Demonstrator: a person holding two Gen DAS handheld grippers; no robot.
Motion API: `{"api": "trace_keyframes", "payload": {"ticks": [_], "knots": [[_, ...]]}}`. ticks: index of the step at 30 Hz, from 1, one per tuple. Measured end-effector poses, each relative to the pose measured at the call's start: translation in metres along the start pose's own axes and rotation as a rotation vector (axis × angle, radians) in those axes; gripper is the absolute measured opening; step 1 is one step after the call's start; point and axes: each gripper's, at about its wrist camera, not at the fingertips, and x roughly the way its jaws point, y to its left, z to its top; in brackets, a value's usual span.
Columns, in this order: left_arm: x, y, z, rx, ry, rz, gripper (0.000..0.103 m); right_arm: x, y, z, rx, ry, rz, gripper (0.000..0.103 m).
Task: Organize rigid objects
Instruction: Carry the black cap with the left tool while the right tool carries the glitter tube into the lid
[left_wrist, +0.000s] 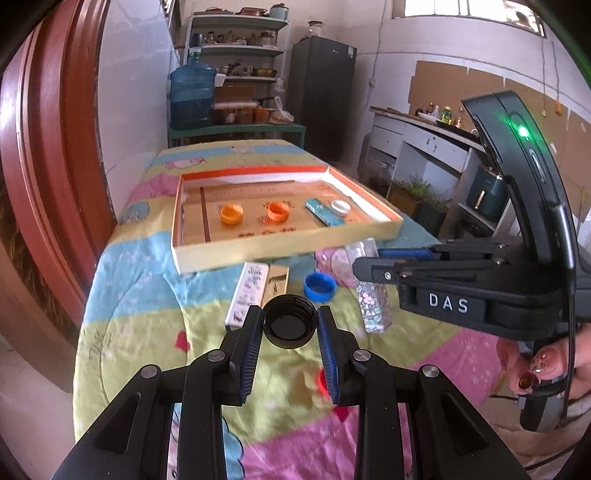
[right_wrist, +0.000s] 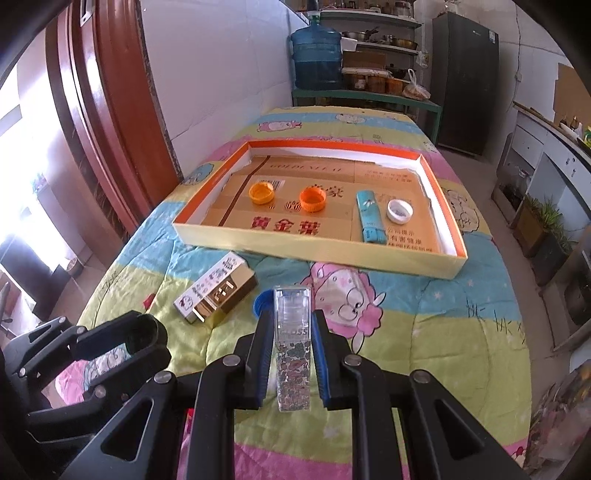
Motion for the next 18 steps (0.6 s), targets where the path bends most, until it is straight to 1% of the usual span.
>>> {"api": "trace_keyframes", "payload": {"ticks": [18], "knots": [[0.023, 0.011, 0.044, -0.027, -0.02, 0.029, 0.031, 0.007, -0.018, 0.03, 0.022, -0.038, 0.0, 0.02]]}}
